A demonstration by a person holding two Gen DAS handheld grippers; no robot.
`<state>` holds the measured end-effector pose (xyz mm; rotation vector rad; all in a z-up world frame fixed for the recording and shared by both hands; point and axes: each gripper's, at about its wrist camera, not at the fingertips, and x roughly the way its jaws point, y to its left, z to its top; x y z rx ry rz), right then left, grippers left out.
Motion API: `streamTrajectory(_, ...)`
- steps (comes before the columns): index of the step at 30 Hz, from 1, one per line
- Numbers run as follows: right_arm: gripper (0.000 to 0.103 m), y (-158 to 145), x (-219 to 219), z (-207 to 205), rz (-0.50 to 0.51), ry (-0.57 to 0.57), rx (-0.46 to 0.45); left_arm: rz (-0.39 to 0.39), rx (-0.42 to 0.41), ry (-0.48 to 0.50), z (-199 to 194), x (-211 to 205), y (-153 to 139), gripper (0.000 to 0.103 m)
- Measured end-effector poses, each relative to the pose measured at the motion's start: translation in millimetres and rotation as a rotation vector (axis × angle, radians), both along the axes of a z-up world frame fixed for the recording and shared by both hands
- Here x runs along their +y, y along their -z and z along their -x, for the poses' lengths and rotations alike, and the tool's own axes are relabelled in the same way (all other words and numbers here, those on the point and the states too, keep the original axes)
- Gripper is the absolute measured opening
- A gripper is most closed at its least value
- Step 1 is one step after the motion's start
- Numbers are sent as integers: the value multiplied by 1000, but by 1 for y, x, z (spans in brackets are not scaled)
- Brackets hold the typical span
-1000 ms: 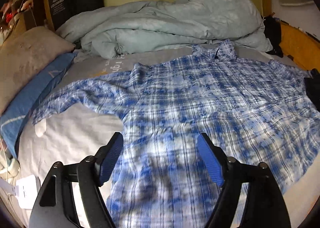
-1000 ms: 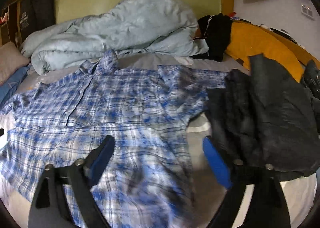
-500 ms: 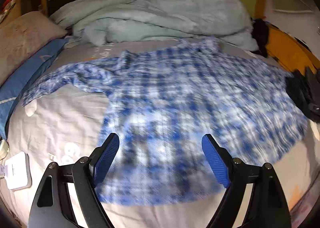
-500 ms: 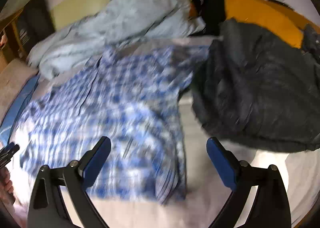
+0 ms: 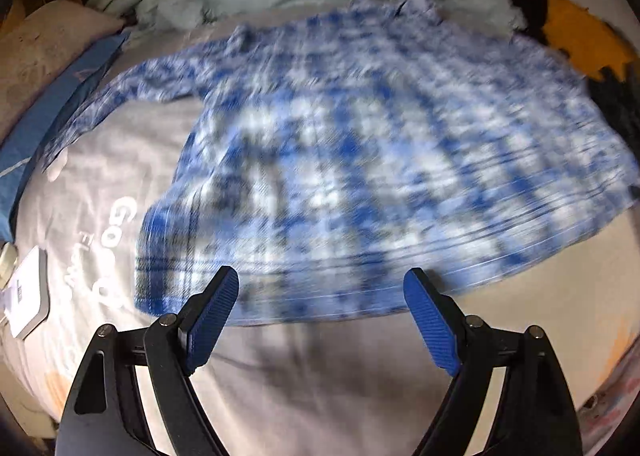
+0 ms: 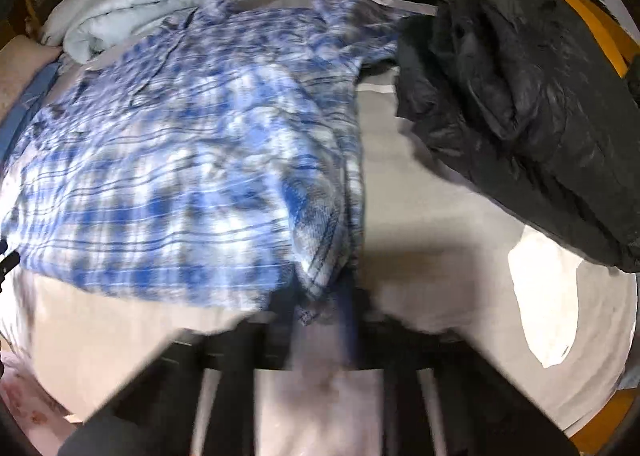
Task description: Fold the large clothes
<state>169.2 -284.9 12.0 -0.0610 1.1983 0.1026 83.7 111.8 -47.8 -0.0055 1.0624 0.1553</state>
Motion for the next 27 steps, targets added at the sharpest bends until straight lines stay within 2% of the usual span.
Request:
streamTrajectory(2, 3, -15, -10, 7, -44, 21, -52, -6, 31, -34, -1, 7, 11, 85)
streamTrajectory(5, 3, -51, -20, 18, -97, -4, -161, 38, 37, -60, 1, 16, 16, 85)
streamTrajectory(7, 3, -47, -27, 13, -36, 31, -126, 2, 29, -55, 2, 15, 16, 85)
streamTrajectory(10, 3, 0, -37, 2, -26, 76, 49, 4, 24, -59, 3, 17, 16, 85)
streamTrajectory(11, 3, 3, -35, 2, -18, 73, 51, 15, 19, -60, 3, 19, 14, 84)
streamTrajectory(13, 4, -12, -27, 10, 35, 37, -20, 36, -15, -42, 7, 18, 2, 84)
streamTrajectory(16, 43, -35, -23, 23, 89, 44, -131, 8, -110, 11, 17, 8, -21, 84)
streamTrajectory(18, 46, -50, -22, 34, 103, 45, -215, -15, -156, 55, 25, -1, -31, 84)
streamTrajectory(19, 52, -56, -19, 39, 81, 23, -239, -19, -168, 79, 28, -6, -34, 84)
streamTrajectory(20, 63, -57, -20, 36, 58, 6, -250, -23, -171, 101, 30, -11, -34, 84)
streamTrajectory(22, 76, -57, -8, 44, 3, -71, -262, -43, -158, 138, 32, -22, -32, 84)
streamTrajectory(24, 78, -54, 14, 42, 11, -147, -256, -67, -132, 193, 31, -34, -27, 84)
streamTrajectory(26, 89, -45, 38, 51, 38, -230, -255, -84, -99, 246, 29, -48, -20, 85)
streamTrajectory(27, 89, -39, 50, 53, 52, -274, -248, -88, -86, 268, 29, -54, -17, 86)
